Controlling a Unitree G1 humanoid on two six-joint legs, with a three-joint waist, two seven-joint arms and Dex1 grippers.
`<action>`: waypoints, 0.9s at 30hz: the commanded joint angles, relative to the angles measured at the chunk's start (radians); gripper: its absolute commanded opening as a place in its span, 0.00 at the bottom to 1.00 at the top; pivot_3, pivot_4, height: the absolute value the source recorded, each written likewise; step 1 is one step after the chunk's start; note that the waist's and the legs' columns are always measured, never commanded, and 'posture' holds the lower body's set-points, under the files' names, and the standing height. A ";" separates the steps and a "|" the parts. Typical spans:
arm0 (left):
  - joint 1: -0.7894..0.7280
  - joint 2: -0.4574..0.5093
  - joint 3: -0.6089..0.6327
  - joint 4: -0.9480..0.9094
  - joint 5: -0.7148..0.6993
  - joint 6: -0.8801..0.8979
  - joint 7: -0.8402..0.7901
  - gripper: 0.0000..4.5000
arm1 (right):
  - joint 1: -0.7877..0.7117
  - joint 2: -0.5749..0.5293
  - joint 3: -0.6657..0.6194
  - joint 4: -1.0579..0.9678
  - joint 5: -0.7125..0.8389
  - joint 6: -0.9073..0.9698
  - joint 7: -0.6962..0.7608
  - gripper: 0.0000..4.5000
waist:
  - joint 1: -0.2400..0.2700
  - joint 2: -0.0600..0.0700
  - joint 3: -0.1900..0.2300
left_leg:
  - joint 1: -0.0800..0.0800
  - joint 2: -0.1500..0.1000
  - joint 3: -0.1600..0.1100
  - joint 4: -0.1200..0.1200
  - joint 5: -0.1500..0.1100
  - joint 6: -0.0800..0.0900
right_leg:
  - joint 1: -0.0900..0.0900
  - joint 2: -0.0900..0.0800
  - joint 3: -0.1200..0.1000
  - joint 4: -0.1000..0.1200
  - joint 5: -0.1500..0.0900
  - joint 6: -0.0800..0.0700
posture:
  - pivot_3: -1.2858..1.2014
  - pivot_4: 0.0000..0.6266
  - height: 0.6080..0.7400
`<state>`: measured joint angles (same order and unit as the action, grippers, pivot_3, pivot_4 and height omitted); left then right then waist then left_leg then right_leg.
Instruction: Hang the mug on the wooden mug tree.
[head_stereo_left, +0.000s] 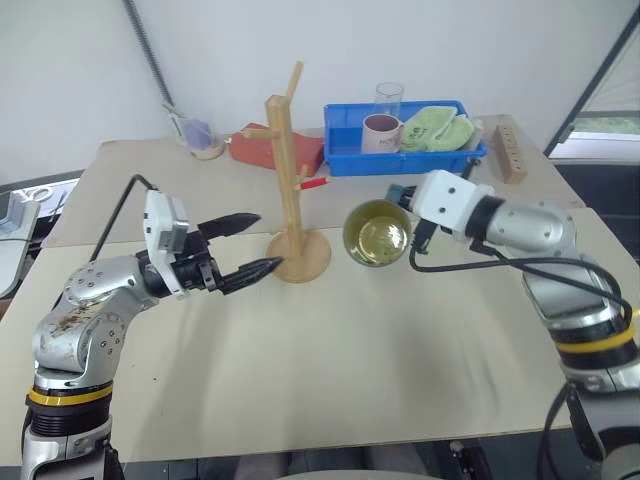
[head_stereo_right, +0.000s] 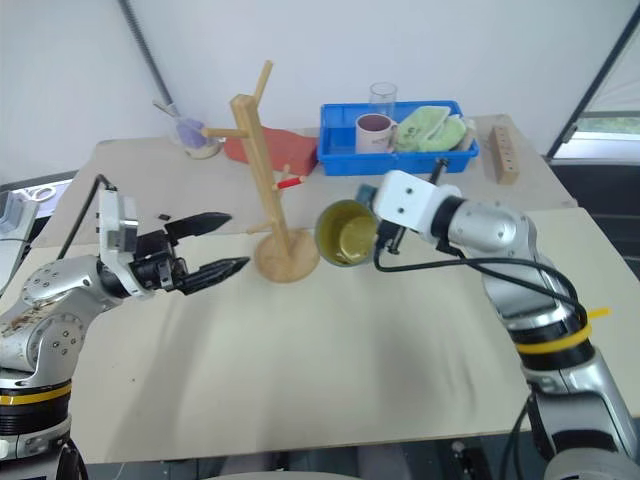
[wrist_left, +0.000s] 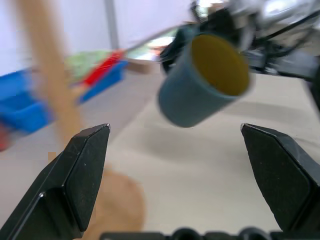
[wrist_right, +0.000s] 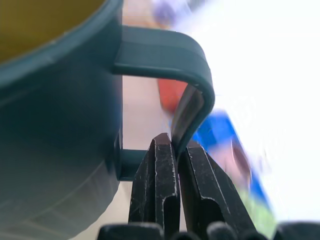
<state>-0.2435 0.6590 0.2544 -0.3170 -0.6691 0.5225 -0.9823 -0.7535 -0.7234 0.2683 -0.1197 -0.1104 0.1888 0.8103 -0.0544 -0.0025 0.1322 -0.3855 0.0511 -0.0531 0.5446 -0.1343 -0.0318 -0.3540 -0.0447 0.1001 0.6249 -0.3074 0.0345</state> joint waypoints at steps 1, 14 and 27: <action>0.003 0.019 0.023 -0.028 -0.009 -0.017 0.011 1.00 | -0.134 0.032 0.048 0.079 -0.041 -0.072 0.065 0.01 | 0.005 0.000 0.000 | 0.000 0.000 0.000 0.000 0.000 0.000 | 0.000 0.000 0.000 0.000 0.000 0.000 | 0.52 0.24 0.86; -0.024 0.021 -0.005 -0.089 -0.041 0.005 0.057 1.00 | -0.364 0.142 0.108 0.381 -0.123 -0.273 0.132 0.01 | 0.010 0.000 0.000 | 0.001 0.000 0.000 -0.005 0.000 0.000 | 0.000 0.001 0.000 0.003 0.000 0.000 | 0.52 0.24 0.86; -0.079 0.010 0.014 -0.103 -0.168 0.061 0.106 1.00 | -0.445 0.207 0.141 0.527 -0.196 -0.372 0.163 0.01 | 0.009 0.000 0.000 | 0.001 0.000 0.000 -0.005 0.000 0.000 | 0.000 0.001 0.000 0.003 0.000 0.000 | 0.52 0.24 0.86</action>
<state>-0.3037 0.6566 0.2404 -0.3867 -0.8056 0.5776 -0.8811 -1.1554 -0.5175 0.4245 0.4137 -0.3025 -0.1542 0.9808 -0.0457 -0.0025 0.1321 -0.3840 0.0515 -0.0528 0.5395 -0.1342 -0.0316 -0.3538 -0.0440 0.0997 0.6284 -0.3068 0.0351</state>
